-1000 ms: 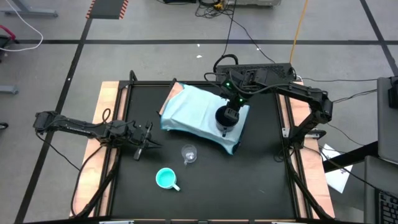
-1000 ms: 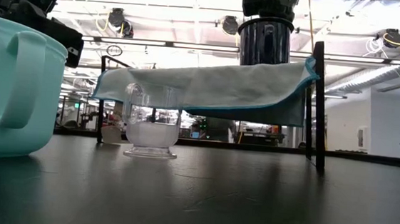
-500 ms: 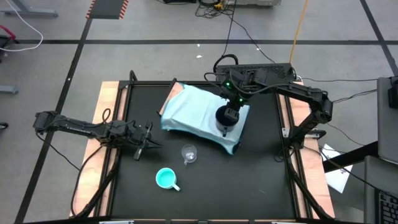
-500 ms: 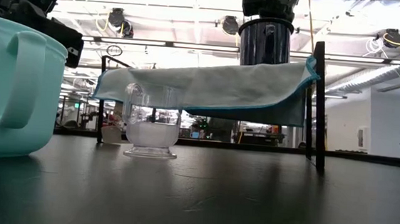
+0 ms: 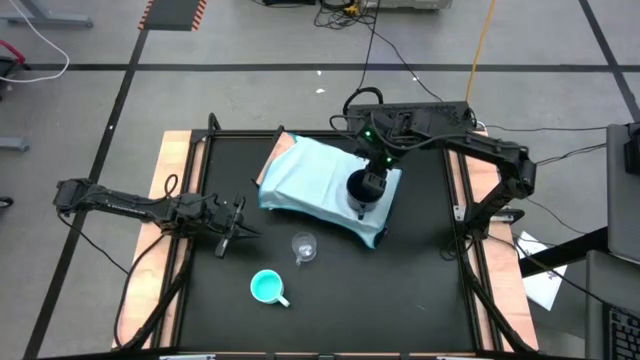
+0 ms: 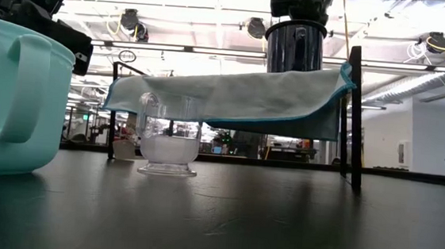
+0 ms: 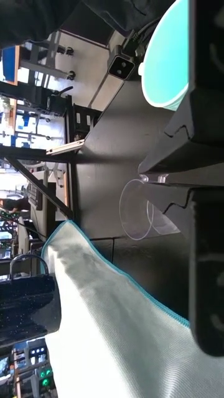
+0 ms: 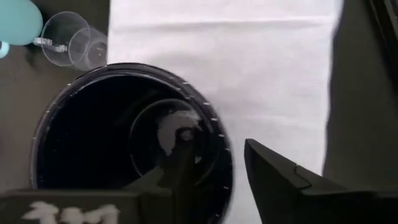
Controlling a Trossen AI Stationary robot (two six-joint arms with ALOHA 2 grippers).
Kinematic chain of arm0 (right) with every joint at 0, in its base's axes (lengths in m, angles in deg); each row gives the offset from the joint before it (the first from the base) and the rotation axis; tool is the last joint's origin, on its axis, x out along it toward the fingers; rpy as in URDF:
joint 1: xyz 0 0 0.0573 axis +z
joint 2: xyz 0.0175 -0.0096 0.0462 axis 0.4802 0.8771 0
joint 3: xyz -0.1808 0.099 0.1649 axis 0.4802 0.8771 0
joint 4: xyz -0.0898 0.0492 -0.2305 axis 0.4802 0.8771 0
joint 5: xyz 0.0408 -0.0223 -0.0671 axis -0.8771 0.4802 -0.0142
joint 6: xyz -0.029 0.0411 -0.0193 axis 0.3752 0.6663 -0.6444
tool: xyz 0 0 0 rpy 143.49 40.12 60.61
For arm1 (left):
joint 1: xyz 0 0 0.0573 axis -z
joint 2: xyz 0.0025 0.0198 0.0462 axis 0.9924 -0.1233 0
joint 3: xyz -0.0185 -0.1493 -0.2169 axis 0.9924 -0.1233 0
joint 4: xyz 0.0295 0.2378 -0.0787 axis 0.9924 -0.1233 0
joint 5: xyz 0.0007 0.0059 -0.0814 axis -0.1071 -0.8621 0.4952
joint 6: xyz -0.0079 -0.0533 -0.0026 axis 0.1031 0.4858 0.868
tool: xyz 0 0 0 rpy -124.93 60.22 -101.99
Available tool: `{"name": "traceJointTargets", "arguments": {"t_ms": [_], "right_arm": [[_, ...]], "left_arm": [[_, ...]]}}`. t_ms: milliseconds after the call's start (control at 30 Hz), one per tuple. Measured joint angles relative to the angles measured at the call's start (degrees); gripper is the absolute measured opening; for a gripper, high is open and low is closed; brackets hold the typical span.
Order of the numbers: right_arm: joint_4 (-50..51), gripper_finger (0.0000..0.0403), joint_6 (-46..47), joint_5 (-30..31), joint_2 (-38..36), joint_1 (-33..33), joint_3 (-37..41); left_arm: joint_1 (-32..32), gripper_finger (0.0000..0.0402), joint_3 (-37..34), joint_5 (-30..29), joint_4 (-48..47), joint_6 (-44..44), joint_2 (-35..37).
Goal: Stack small to large cups/mugs on shelf
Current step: Put the light blue mug on the shelf
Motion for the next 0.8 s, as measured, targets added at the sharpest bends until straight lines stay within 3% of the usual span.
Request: {"name": "traceJointTargets", "arguments": {"t_ms": [533, 667, 800], "right_arm": [[-0.73, 0.0158, -1.49, -0.25, -7.96, -1.64, -0.02], [-0.17, 0.0132, -3.8, -0.34, -11.25, -0.85, -0.02], [-0.56, 0.0075, -6.29, -0.55, -15.05, 1.41, -0.02]], "left_arm": [[0.0, 0.0037, 0.0, 0.02, -0.01, -0.08, -0.01], [0.0, 0.0037, -0.01, 0.02, -0.02, -0.2, -0.02], [0.0, 0.0037, 0.0, 0.02, 0.0, -0.22, -0.02]]}}
